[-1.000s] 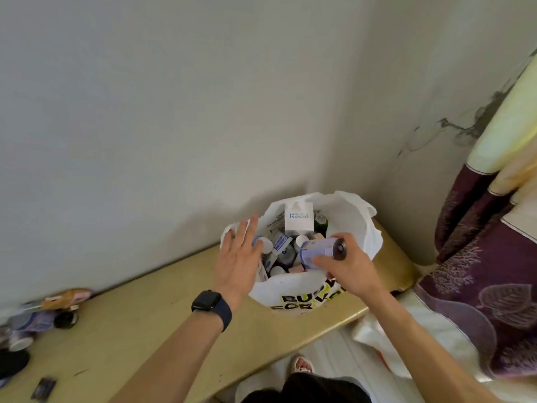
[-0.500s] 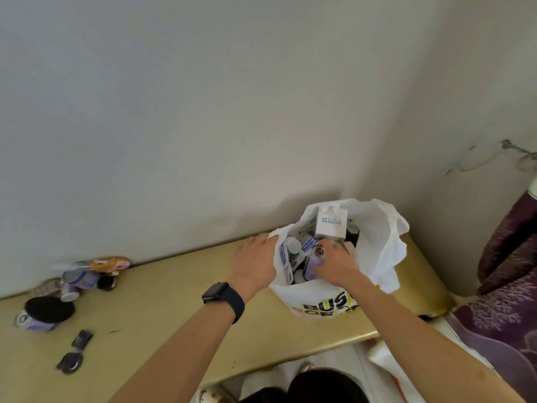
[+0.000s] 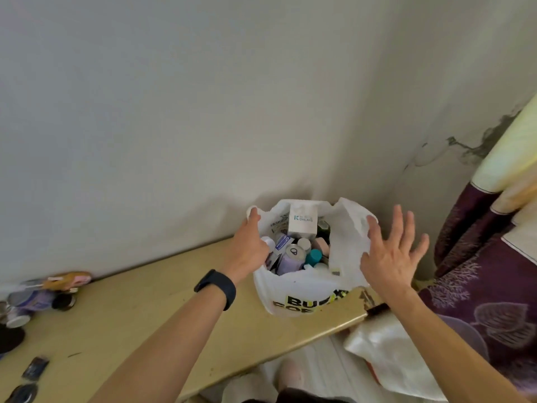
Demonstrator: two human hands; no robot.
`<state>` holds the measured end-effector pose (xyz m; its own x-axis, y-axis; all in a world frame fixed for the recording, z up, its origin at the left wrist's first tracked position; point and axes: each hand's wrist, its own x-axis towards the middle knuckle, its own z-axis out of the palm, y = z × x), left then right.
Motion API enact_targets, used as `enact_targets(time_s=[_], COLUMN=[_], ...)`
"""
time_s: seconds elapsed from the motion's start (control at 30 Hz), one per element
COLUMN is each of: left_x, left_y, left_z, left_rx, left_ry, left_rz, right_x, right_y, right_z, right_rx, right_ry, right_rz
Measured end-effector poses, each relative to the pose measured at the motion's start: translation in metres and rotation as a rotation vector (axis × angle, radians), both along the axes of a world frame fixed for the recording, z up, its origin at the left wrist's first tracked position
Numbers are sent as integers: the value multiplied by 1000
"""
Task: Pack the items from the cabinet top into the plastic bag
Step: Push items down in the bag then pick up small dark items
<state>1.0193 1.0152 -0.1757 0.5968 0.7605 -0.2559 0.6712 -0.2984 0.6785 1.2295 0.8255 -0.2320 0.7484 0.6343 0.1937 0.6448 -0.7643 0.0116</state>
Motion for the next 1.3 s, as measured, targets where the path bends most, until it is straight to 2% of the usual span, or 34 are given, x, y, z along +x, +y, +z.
enact_targets(time_s=[0.03,0.13,0.23,0.3,0.37,0.53,0.63,0.77,0.83,0.87,1.0,1.13,1.2,1.3], left_x=[2,11,21,26,30,20,15,7,1,-4,-21,-26,-32,-47], left_y=[3,16,28,33,36,46,48,35,36,37,44,44,44,44], left_z=[2,17,46,62,71,74,87,90,83,79,61,45,29,-4], left_rx=[-15,-35,-21,20,86,172,237,431,417,411,452,468,557,605], left_ry=[-30,-70,-190,-263,-296,-392,-446,-526,-515,-442,52,495,713,855], left_rz=[27,125,166,102,81,186,233,218,269,262,10,-168,-210,-186], right_x=[8,31,44,44,41,32,37,37,31,26,7,-19,-22,-7], right_y=[-4,4,37,63,79,65,59,70,82,88,101,106,101,90], right_z=[6,26,58,90,114,119,130,130,123,120,100,71,59,55], right_rx=[25,262,750,998,1112,915,1002,1084,966,856,211,-385,-540,-555], right_ry=[117,715,869,879,857,797,715,655,679,689,484,355,340,385], right_rz=[-67,-253,-302,-226,-119,-24,-32,-63,-15,34,220,262,243,123])
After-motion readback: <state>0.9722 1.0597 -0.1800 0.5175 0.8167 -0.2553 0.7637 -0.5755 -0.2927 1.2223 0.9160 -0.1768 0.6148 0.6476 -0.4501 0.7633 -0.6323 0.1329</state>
